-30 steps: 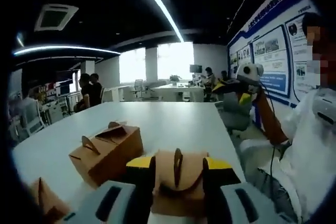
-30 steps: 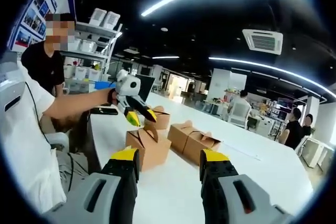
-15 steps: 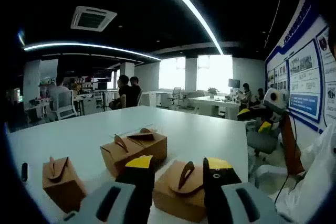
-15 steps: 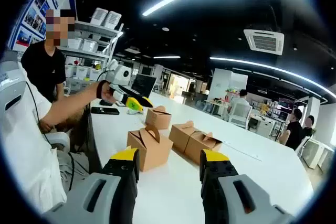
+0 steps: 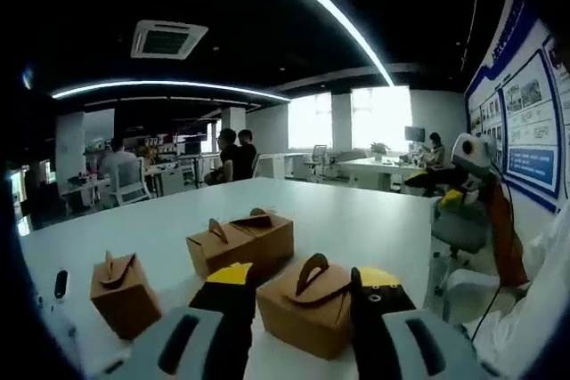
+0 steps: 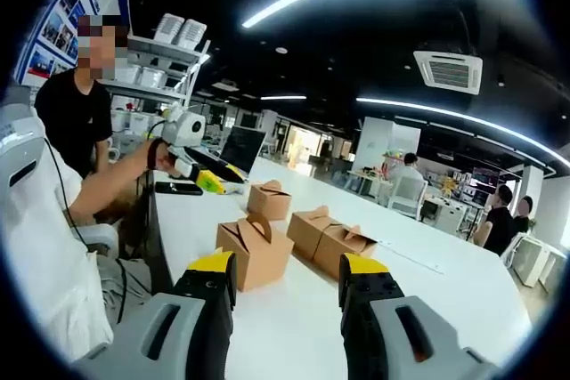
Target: Pick up one paper box from the group, open the paper box, and remove the item inside
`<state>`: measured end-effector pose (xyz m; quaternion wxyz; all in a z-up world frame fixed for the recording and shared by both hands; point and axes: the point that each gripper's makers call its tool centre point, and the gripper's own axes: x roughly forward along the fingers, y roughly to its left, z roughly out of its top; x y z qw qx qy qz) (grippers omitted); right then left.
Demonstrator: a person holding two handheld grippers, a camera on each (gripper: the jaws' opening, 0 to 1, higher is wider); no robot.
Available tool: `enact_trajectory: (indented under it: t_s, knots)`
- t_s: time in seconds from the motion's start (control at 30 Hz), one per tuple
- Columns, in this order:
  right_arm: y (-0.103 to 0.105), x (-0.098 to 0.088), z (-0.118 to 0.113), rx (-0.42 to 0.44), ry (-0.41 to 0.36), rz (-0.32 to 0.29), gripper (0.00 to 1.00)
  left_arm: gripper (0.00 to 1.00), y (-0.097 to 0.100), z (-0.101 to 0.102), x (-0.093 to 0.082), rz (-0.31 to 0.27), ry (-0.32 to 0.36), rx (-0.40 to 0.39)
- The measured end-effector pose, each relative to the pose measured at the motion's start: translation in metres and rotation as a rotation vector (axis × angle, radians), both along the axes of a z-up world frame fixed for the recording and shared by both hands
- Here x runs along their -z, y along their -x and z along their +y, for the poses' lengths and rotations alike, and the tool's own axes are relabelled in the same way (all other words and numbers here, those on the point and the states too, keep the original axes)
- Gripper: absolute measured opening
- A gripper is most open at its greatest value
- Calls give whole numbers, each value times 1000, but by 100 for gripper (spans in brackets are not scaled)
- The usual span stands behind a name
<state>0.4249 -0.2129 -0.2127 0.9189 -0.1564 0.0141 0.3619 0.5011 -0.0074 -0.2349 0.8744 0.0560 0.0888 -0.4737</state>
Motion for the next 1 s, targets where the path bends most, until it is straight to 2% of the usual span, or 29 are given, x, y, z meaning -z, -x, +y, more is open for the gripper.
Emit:
enact_trajectory:
  t_s: [0.17,0.37,0.67,1.0]
  knots:
    - [0,1,0,-1,0,3,47,45,15,0,-6,-19,16,-1]
    - [0,1,1,-3,0,4,47,50,30,5,-8,-38,48,-7]
    - [1,2,1,-2,3,5,47,50,37,23,-10,-42,101,-48]
    - [0,2,3,-7,6,5,47,50,44,32,-13,-57,113,-62]
